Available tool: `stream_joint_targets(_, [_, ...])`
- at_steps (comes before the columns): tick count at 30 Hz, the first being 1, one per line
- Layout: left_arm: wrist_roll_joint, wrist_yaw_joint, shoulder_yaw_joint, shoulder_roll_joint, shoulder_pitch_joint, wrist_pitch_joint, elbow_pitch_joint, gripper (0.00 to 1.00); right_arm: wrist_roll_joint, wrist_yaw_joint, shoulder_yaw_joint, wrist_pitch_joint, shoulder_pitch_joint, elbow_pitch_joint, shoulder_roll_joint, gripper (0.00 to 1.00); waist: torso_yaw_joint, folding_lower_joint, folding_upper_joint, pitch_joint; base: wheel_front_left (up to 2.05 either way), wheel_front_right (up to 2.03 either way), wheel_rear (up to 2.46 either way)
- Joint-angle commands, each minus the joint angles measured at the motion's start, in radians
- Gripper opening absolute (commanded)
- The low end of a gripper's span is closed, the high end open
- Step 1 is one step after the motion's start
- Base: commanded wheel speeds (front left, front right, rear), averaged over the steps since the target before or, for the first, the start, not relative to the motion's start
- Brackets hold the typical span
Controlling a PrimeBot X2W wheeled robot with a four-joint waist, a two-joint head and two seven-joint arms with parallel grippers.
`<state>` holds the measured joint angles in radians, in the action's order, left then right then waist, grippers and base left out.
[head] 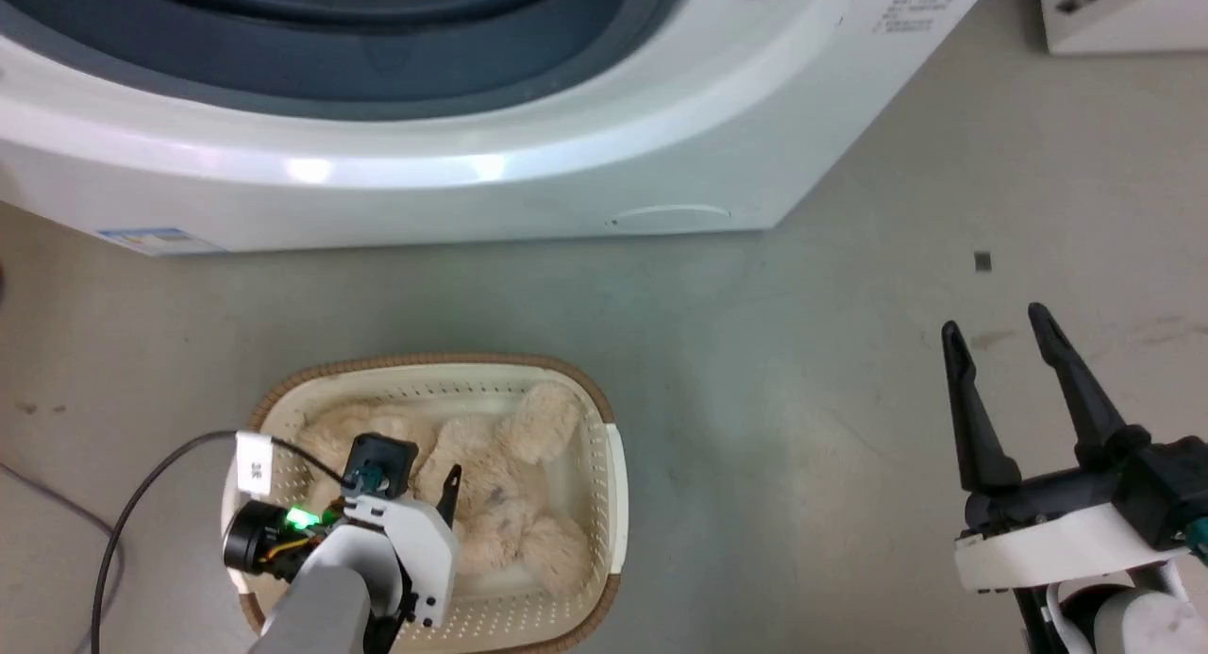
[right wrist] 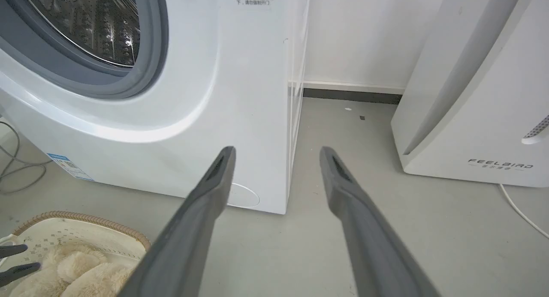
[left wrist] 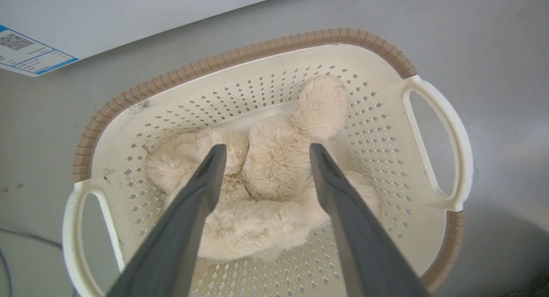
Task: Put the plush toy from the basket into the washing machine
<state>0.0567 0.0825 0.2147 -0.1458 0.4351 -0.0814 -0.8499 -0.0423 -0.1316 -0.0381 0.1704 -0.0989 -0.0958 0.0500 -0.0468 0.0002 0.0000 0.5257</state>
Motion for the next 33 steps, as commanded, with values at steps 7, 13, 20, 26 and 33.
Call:
stream_joint_targets(7, [-0.012,0.011,0.051,-0.028,0.091,0.025,-0.086,1.0,-0.023,0.001,-0.006,0.021,-0.035,-0.018,0.0,1.0,-0.024,-0.0002,0.0,0.086,0.0,0.0,0.0])
stream_joint_targets(13, [-0.011,0.018,0.1,-0.045,0.154,0.051,-0.15,1.0,-0.028,0.001,-0.009,0.034,-0.05,-0.029,0.0,1.0,-0.042,-0.0002,0.0,0.15,0.0,0.0,0.0])
stream_joint_targets(20, [0.012,0.026,0.177,-0.064,0.228,0.076,-0.224,1.0,-0.039,0.001,-0.013,0.048,-0.066,-0.041,0.0,1.0,-0.061,-0.0002,0.0,0.222,0.0,0.0,0.0])
stream_joint_targets(26, [0.036,0.032,0.236,-0.09,0.29,0.107,-0.287,1.0,-0.048,0.001,-0.013,0.061,-0.08,-0.053,0.0,1.0,-0.077,-0.0002,0.0,0.284,0.0,0.0,0.0])
stream_joint_targets(33, [0.056,0.04,0.292,-0.116,0.363,0.126,-0.359,1.0,-0.058,0.001,-0.017,0.075,-0.096,-0.068,0.0,1.0,-0.091,-0.0002,0.0,0.357,0.0,0.0,0.0])
